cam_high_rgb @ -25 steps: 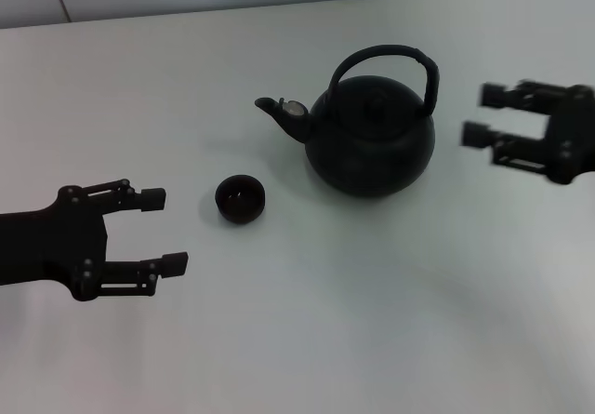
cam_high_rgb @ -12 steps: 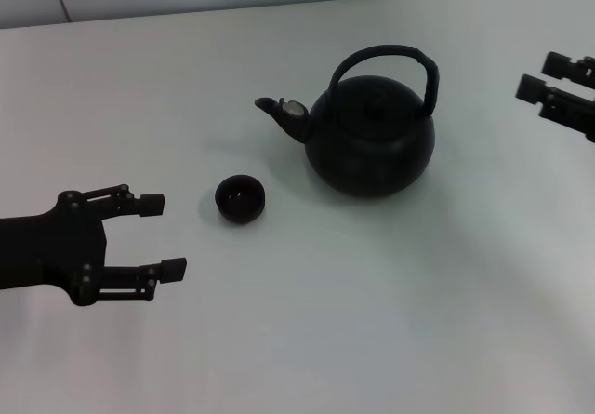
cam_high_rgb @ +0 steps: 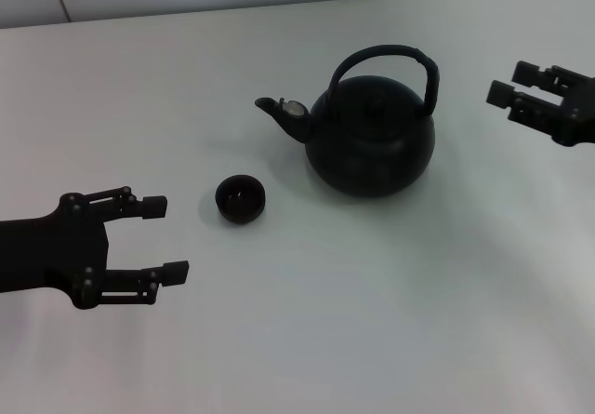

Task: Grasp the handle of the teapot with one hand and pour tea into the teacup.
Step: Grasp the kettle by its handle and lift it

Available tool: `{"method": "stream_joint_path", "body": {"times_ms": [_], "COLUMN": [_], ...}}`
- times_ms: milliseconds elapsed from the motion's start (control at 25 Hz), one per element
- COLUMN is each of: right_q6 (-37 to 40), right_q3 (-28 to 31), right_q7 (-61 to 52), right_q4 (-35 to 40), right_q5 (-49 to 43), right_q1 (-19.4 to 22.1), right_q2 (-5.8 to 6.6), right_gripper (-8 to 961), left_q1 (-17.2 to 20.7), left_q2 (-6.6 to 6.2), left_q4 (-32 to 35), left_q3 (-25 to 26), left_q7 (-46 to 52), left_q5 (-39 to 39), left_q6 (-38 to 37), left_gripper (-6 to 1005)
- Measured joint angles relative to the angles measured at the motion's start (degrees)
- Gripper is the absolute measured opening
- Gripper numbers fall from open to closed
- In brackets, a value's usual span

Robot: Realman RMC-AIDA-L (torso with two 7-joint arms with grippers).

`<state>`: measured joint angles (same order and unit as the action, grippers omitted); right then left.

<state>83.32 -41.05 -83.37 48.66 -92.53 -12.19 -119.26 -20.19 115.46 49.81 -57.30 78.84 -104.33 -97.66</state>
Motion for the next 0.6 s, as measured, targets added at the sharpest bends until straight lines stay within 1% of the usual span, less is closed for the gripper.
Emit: {"method": "stream_joint_path", "body": {"times_ms": [200,440,600], "right_q6": [-1.5,-5.7,-8.2], "right_q3": [0.0,-0.2,-0.9], "right_q7": [1.0,1.1,2.0], "right_q4": [-2.6,-5.3,-7.8], "right_q5": [-1.0,-4.4,-5.0], "right_q1": [-2.3,-5.8,-8.0], "right_q2": [0.01,-0.06,-0.05], "right_gripper": [630,630,629], "left_q1": [-0.2,-0.5,-0.5], "left_q2": [0.02,0.02,0.02], "left_q4": [0.1,0.2,0.2], "left_q3": [0.0,0.0,0.0], "left_q7": [0.0,0.0,0.1], "left_q5": [0.0,-0.2,-0.6], "left_q6": [0.1,0.2,0.6], "left_gripper": [859,859,859]}}
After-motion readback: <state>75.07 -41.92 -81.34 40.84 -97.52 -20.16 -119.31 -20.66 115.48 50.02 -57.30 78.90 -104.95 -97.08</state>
